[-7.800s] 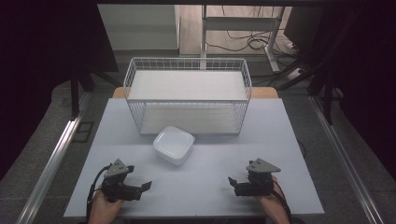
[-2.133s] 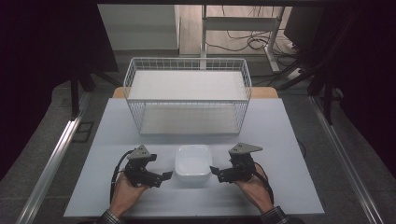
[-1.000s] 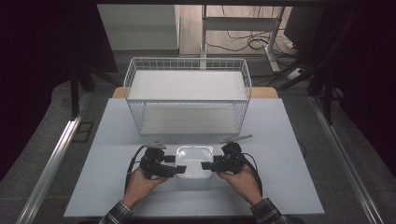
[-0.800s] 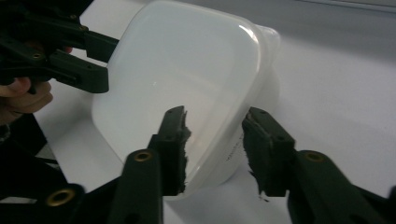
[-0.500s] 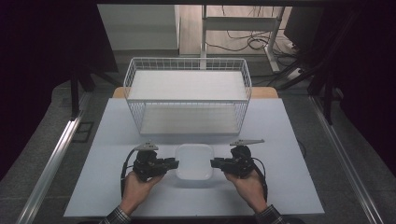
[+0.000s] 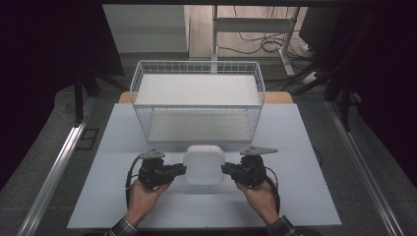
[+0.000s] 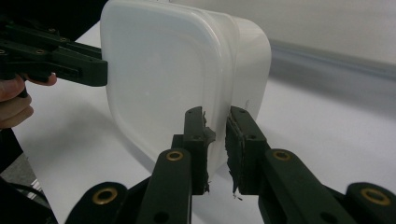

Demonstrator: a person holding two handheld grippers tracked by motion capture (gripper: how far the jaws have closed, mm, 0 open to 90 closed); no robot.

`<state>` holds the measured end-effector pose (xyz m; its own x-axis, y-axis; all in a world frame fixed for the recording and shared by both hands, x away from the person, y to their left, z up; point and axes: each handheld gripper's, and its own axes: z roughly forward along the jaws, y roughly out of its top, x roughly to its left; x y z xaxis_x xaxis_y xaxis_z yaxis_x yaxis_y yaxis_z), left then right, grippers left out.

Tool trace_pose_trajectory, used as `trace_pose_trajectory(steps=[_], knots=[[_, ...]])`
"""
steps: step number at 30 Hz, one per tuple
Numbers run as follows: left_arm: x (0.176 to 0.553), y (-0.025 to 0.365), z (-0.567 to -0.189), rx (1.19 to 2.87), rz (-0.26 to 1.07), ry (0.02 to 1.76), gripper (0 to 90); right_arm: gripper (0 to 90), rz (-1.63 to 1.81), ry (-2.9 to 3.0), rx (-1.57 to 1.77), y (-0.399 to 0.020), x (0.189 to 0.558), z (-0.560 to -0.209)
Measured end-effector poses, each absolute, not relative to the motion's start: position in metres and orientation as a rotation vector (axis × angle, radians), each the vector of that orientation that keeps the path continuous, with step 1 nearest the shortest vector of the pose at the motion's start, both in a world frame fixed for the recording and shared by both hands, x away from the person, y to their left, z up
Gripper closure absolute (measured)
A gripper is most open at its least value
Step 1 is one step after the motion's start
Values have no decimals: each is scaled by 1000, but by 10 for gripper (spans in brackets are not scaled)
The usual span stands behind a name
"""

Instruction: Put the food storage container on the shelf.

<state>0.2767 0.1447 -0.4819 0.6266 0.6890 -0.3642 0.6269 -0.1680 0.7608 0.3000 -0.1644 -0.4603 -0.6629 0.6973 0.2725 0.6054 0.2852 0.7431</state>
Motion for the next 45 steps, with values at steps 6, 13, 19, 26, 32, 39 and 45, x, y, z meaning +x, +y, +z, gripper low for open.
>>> trace_pose_trajectory(steps=[6,13,19,26,32,39,45], knots=[[277,147,-472,1859,104,1028,794,782,1353,2408,1178,-163,300,-449],[281,152,-459,1842,117,1009,795,783,1392,2377,1122,-161,304,-433],[288,155,-448,1814,113,1000,796,785,1425,2344,1086,-159,310,-416],[297,156,-428,1810,146,990,796,787,1453,2315,1055,-158,319,-397],[303,158,-412,1806,175,984,796,787,1487,2296,1043,-156,328,-382],[312,162,-390,1782,213,976,798,787,1507,2267,1020,-153,336,-365],[319,164,-368,1770,247,963,797,786,1532,2239,1000,-150,344,-347]])
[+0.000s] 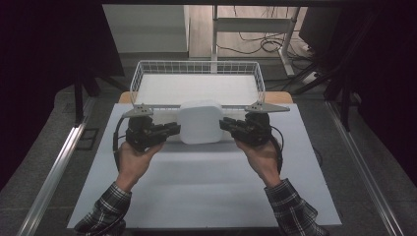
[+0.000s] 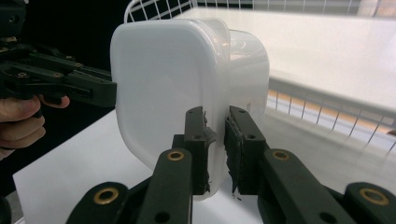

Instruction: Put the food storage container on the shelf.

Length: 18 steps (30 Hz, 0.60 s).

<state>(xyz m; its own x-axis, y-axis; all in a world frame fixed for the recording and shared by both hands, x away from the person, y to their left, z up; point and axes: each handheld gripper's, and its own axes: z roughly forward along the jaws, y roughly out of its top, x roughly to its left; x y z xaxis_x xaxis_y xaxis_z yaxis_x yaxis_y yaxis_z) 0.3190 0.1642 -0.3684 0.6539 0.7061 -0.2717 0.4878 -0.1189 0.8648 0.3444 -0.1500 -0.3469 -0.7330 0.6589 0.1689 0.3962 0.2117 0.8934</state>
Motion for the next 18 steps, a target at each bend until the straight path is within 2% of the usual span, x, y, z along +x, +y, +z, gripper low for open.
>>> trace_pose_trajectory(steps=[18], knots=[[349,174,-328,1721,306,972,796,785,1562,2180,1006,-137,375,-310]])
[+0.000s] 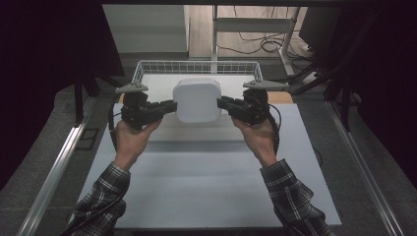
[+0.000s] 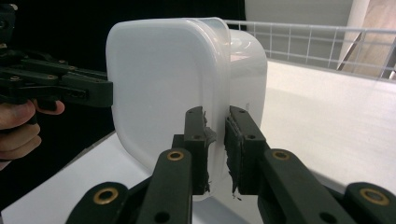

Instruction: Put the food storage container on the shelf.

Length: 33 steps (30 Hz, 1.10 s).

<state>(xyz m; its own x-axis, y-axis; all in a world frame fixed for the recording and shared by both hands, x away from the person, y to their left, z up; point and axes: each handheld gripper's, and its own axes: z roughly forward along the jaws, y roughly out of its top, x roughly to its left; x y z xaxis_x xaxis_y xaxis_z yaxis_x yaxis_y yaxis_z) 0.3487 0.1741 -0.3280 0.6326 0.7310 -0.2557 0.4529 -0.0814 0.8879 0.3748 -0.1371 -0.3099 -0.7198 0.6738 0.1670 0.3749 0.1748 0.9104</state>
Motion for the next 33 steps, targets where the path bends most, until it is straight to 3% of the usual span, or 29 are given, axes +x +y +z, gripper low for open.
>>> trace_pose_trajectory(steps=[18,33], knots=[[384,175,-317,1715,303,1003,775,771,1535,2182,1090,-129,413,-299],[398,176,-319,1663,250,1013,615,706,1533,2185,1120,-124,427,-301]])
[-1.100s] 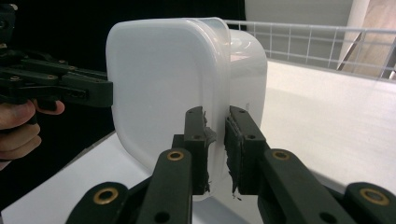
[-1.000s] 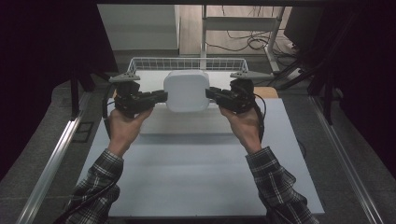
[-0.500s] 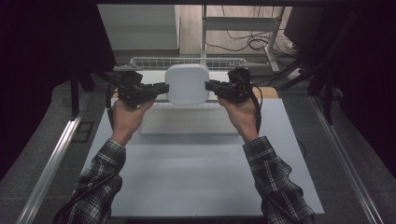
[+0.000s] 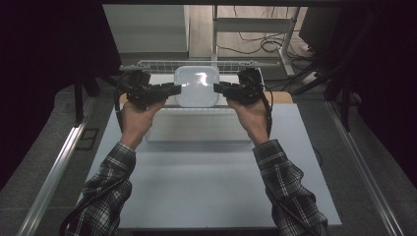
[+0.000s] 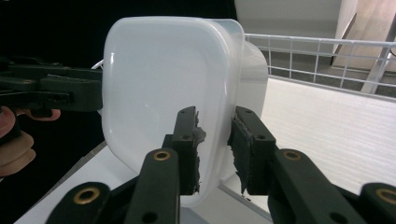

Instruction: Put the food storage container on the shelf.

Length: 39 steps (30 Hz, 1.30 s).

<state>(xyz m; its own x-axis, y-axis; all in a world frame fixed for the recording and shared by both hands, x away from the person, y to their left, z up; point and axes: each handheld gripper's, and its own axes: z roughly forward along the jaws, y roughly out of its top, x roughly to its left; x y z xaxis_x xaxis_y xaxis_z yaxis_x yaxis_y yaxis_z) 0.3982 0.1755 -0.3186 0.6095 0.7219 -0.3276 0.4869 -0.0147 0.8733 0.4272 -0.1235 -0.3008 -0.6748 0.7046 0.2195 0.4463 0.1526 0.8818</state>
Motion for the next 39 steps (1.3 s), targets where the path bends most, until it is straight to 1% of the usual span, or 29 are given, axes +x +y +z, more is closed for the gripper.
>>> trace_pose_trajectory(steps=[4,14,17,20,21,22,23,24,27,28,30,34,39], knots=[[401,173,-318,1678,258,1023,580,674,1513,2187,1118,-120,430,-299],[409,168,-318,1773,303,1056,596,621,1455,2187,1104,-113,439,-298],[410,168,-318,1766,293,1060,595,616,1453,2189,1107,-113,440,-298],[412,167,-318,1771,292,1066,589,591,1436,2194,1101,-112,443,-298],[412,167,-318,1771,292,1066,583,591,1436,2194,1101,-112,443,-298],[414,165,-318,1780,297,1072,571,562,1420,2197,1090,-110,444,-298],[414,165,-318,1780,297,1072,563,562,1420,2197,1090,-110,444,-298],[416,164,-317,1788,318,1078,546,542,1408,2196,1084,-109,446,-298],[417,163,-316,1791,342,1087,503,523,1399,2198,1082,-107,447,-298],[418,163,-316,1790,347,1094,503,514,1397,2197,1081,-107,447,-298],[422,163,-315,1777,351,1107,461,482,1376,2175,1076,-106,450,-299],[428,162,-314,1767,360,1123,423,475,1342,2146,1072,-103,454,-299],[433,162,-313,1756,365,1134,415,473,1314,2114,1077,-99,458,-299]])
